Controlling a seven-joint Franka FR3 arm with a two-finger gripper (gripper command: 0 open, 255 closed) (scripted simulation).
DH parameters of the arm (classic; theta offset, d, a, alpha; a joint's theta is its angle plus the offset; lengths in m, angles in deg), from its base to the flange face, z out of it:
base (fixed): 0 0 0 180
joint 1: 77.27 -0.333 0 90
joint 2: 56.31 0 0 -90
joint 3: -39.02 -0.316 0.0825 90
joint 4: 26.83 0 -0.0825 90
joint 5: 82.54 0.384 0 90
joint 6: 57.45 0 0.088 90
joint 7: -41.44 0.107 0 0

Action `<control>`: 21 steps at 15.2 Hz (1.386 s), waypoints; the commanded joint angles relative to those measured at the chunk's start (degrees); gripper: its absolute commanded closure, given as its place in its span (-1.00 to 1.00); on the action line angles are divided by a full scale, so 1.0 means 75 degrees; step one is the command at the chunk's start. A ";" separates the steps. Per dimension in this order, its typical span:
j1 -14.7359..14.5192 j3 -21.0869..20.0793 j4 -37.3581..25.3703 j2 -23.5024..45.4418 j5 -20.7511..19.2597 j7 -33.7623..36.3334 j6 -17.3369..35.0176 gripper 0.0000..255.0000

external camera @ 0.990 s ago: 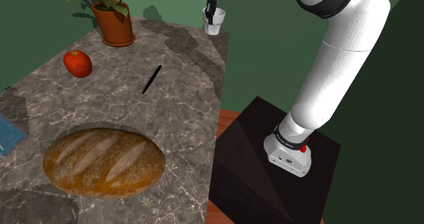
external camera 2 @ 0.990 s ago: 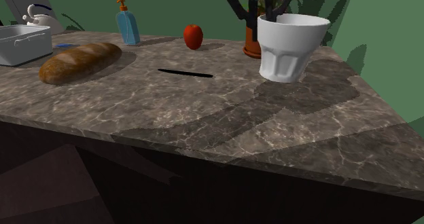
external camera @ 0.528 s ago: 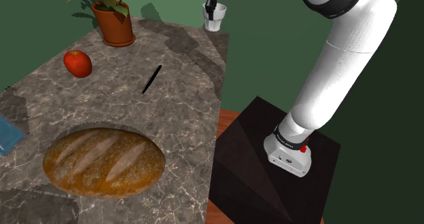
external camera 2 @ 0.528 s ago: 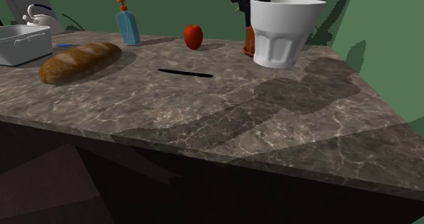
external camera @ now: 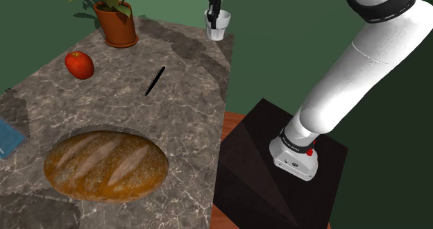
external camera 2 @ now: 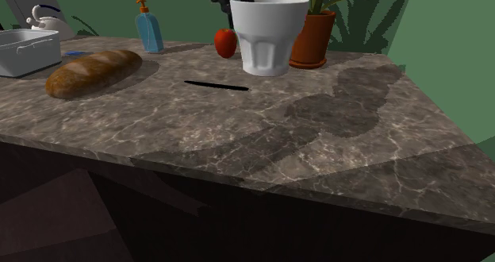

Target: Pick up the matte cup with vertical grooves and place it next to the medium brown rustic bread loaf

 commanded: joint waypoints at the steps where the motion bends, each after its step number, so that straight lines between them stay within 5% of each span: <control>1: -0.0177 -0.0197 0.0403 -0.0375 -0.0015 0.0383 -0.0041 1.00; 11: -0.0897 -0.1176 0.1799 -0.1778 0.0235 0.1963 -0.0329 1.00; 21: -0.1677 -0.2343 0.2318 -0.2500 0.0824 0.3623 -0.0767 1.00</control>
